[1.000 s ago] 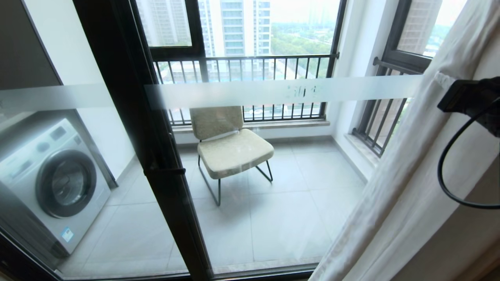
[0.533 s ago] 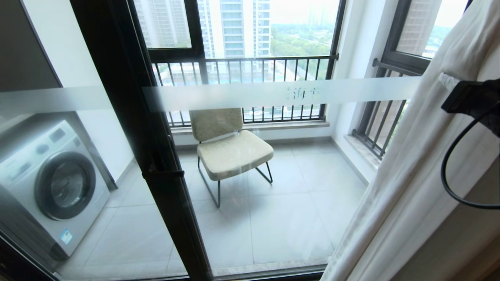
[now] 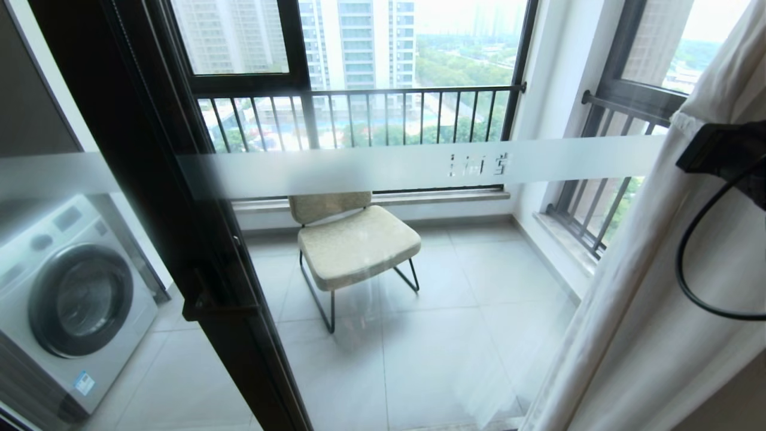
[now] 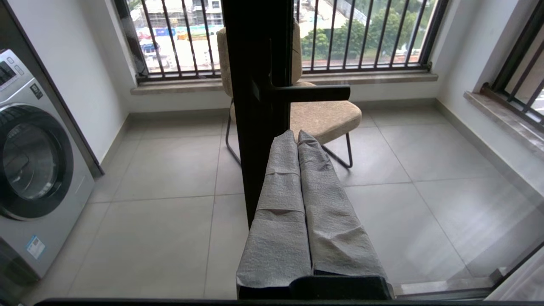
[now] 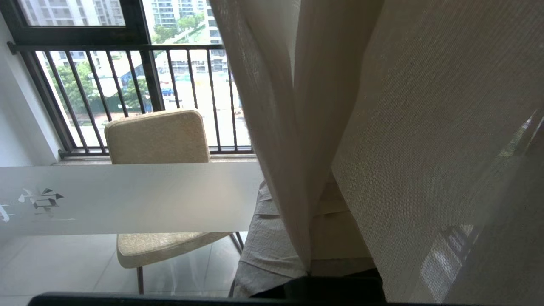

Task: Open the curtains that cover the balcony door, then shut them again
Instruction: Close the inner curtains on both sides

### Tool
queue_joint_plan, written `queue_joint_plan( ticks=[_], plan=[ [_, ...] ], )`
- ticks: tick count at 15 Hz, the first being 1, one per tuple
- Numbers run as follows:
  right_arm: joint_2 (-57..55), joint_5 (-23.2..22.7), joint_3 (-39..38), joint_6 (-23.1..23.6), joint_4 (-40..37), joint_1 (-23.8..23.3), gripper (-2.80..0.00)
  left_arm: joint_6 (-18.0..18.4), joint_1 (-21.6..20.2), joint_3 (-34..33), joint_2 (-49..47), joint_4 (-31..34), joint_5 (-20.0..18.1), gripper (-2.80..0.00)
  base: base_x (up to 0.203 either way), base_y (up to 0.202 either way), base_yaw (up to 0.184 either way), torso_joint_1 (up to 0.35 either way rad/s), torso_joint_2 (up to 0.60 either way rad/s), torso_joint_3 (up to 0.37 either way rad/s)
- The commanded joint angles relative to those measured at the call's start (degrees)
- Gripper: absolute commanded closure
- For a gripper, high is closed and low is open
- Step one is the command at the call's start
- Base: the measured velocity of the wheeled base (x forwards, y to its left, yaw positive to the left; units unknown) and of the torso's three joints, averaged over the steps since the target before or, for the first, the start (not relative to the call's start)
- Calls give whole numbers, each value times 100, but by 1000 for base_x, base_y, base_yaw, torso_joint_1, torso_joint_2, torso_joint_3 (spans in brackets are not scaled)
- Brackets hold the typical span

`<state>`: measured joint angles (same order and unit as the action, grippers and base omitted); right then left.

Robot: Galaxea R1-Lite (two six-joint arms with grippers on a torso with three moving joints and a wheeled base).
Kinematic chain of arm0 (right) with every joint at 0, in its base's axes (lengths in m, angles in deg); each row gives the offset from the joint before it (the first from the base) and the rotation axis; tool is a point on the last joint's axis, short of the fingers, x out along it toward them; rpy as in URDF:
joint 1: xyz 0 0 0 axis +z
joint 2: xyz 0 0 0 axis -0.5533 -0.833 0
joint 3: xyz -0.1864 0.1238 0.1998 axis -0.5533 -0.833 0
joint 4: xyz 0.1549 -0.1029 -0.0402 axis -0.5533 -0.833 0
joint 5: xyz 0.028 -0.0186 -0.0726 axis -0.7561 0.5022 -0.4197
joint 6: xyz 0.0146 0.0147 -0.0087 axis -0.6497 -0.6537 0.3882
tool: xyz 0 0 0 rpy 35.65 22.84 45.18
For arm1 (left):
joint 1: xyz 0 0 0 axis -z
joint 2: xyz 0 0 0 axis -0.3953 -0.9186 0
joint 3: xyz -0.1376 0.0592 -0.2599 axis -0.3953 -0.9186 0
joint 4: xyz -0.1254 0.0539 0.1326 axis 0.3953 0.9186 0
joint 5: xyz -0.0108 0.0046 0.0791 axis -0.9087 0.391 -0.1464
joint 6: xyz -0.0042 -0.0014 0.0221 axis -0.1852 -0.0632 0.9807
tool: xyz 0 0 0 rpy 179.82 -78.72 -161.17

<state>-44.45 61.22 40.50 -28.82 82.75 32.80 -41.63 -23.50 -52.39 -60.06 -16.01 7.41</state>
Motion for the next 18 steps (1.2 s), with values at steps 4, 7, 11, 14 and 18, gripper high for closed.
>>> queue_joint_plan(
  ticks=[4, 7, 11, 14, 18],
  plan=[
    [17, -5, -72, -2, 30, 0, 0, -2, -4, -2, 2, -5, 5, 0, 154, 49, 0, 3, 4, 3],
    [17, -5, -72, -2, 30, 0, 0, -2, -4, -2, 2, -5, -4, 0, 0, 0, 0, 0, 0, 0],
    [52, -5, -81, -2, 30, 0, 0, -2, -4, -2, 2, -5, 5, 0, 0, 0, 0, 0, 0, 0],
    [52, -5, -81, -2, 30, 0, 0, -2, -4, -2, 2, -5, 5, 0, 0, 0, 0, 0, 0, 0],
    [52, -5, -81, 7, 30, 0, 0, -11, -4, -2, 2, -5, 5, 0, 0, 0, 0, 0, 0, 0]
  ],
)
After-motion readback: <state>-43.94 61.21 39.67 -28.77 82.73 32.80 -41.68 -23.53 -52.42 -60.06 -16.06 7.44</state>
